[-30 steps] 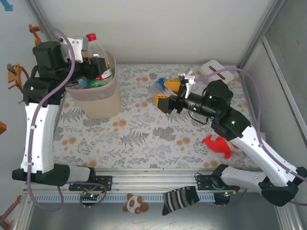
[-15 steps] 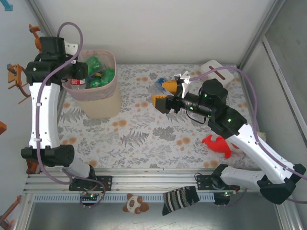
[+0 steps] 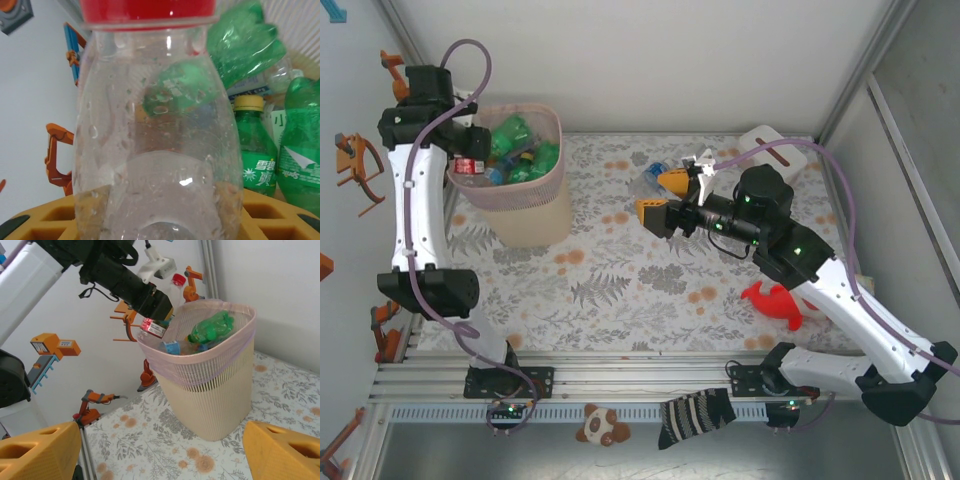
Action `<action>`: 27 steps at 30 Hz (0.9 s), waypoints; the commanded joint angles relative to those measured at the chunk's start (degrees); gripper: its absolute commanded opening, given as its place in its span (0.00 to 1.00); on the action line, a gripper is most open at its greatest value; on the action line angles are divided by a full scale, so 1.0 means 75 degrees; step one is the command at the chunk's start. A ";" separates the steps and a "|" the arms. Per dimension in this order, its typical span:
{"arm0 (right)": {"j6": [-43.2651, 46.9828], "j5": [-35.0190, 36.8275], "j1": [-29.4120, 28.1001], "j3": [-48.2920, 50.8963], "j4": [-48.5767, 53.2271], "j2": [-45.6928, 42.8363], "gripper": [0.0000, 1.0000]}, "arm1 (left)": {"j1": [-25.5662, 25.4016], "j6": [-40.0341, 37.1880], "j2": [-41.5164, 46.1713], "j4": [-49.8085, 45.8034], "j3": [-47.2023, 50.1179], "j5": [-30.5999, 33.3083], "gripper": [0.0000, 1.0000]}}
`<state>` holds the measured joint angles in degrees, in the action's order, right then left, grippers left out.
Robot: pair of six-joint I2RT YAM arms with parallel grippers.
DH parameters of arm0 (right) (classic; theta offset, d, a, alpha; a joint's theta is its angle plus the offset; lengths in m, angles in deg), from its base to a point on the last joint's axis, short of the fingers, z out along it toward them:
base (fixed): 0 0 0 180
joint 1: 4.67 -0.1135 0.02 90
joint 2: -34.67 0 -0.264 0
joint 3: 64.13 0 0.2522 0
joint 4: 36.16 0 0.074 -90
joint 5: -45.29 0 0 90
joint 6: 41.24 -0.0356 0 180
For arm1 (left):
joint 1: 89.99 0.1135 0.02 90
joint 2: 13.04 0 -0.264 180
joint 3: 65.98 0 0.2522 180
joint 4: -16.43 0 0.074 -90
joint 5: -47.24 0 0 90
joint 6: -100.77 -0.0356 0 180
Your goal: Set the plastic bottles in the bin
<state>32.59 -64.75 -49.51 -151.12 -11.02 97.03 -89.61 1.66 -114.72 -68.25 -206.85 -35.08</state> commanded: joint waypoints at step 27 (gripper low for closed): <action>0.0184 -0.0060 -0.0054 -0.0184 -0.0018 0.0078 0.83 | 0.0442 0.0915 -0.1258 -0.1736 -0.0867 -0.0186 0.74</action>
<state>33.38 -64.75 -49.51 -151.12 -10.60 97.36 -87.16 7.24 -124.23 -76.31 -210.76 -36.26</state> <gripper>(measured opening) 0.831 0.730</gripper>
